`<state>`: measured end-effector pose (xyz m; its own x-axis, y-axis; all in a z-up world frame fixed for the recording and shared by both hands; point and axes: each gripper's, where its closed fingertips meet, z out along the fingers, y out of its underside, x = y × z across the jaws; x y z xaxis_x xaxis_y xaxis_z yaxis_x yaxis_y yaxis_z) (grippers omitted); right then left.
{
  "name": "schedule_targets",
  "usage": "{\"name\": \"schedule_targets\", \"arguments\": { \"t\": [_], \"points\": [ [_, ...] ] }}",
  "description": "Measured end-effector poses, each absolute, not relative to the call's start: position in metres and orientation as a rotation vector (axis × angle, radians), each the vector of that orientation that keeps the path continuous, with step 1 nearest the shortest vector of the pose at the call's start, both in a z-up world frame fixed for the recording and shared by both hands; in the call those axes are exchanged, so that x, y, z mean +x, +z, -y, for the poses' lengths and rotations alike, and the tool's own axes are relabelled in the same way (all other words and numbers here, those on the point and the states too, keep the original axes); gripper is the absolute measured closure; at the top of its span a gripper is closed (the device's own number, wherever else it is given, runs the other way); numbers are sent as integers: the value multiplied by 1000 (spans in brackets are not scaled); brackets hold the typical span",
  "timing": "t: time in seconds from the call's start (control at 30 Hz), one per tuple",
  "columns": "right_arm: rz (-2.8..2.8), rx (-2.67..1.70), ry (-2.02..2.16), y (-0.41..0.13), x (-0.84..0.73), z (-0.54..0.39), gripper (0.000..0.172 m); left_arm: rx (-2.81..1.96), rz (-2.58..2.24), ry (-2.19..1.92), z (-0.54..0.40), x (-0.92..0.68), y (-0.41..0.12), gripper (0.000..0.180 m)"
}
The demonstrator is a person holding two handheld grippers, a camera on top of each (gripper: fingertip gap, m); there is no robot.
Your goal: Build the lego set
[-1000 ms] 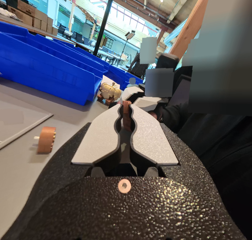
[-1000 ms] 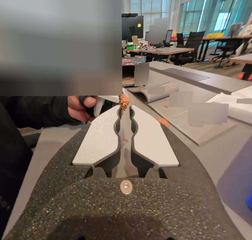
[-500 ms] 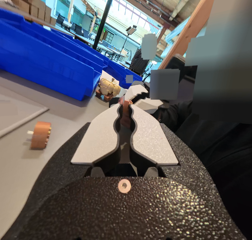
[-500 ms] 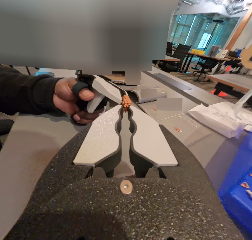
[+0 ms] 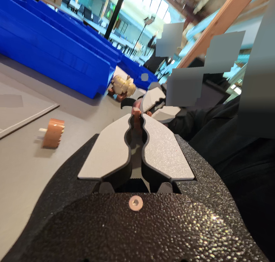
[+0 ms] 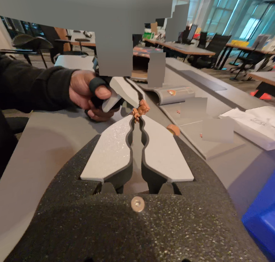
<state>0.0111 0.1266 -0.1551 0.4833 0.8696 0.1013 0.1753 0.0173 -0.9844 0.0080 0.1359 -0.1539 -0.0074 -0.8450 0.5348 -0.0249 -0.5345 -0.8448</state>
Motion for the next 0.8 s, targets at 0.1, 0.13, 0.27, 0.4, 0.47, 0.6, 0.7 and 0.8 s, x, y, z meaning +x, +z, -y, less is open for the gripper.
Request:
{"name": "schedule_targets", "arguments": {
  "t": [0.1, 0.13, 0.27, 0.4, 0.47, 0.6, 0.7, 0.8],
  "points": [
    [1016, -1546, 690, -168, 12, -128, 166, -1686, -1008, -1543, -135, 6, -164, 173],
    [1027, -1553, 683, -170, 12, -129, 166, -1711, -1043, -1527, -133, 7, -167, 173],
    [1105, -1571, 617, -180, 10, -128, 166, -1795, -1224, -1367, -127, 8, -185, 173],
    [1195, -1565, 496, -192, 9, -127, 166, -1832, -1326, -1220, -126, 8, -197, 173],
    [1218, -1562, 472, -195, 8, -127, 166, -1838, -1357, -1184, -126, 7, -201, 173],
    [1256, -1556, 429, -201, 7, -126, 165, -1835, -1421, -1122, -124, 6, -206, 173],
    [1283, -1552, 395, -205, 7, -126, 165, -1827, -1466, -1072, -123, 6, -210, 173],
    [1303, -1547, 377, -208, 6, -125, 165, -1822, -1493, -1057, -123, 5, -212, 173]
  ]
}}
